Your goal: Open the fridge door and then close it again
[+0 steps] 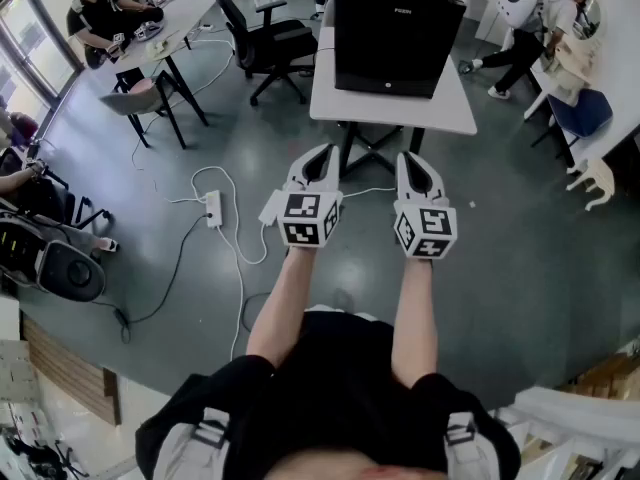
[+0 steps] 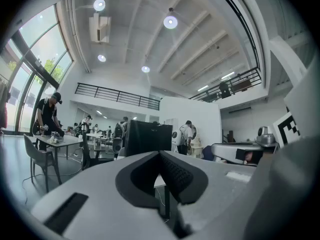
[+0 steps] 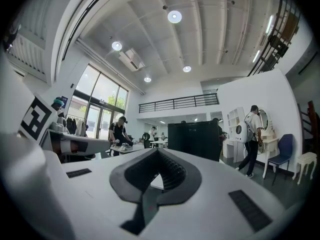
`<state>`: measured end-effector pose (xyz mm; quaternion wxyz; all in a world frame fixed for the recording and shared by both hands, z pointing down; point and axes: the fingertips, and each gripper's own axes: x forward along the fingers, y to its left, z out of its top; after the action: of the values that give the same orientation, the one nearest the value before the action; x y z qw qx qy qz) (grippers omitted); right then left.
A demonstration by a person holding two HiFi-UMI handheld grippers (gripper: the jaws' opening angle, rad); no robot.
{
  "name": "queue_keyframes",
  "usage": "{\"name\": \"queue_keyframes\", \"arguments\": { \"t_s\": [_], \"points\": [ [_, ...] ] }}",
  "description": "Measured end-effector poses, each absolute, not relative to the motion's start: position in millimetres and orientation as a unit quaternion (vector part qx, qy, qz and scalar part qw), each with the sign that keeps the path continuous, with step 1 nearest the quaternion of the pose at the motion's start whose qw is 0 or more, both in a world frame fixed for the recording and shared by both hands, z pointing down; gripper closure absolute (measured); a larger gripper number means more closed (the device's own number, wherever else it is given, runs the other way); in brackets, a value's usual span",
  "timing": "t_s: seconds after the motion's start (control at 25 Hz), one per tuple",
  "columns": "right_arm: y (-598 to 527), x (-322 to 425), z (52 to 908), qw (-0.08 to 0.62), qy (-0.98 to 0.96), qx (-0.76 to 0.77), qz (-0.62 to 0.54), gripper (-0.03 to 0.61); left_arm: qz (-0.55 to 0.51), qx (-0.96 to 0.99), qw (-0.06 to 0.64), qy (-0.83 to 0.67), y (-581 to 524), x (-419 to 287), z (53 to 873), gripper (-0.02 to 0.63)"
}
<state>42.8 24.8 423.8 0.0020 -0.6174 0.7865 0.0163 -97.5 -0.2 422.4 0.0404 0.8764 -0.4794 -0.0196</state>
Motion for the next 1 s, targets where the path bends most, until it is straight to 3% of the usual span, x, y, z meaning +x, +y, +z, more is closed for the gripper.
{"name": "queue_keyframes", "arguments": {
  "t_s": [1.0],
  "points": [
    [-41.0,41.2,484.6,0.003,0.814,-0.575,-0.078,0.584,0.000,0.869,0.068,-0.490,-45.7,-96.8,462.8,0.614]
  ]
}}
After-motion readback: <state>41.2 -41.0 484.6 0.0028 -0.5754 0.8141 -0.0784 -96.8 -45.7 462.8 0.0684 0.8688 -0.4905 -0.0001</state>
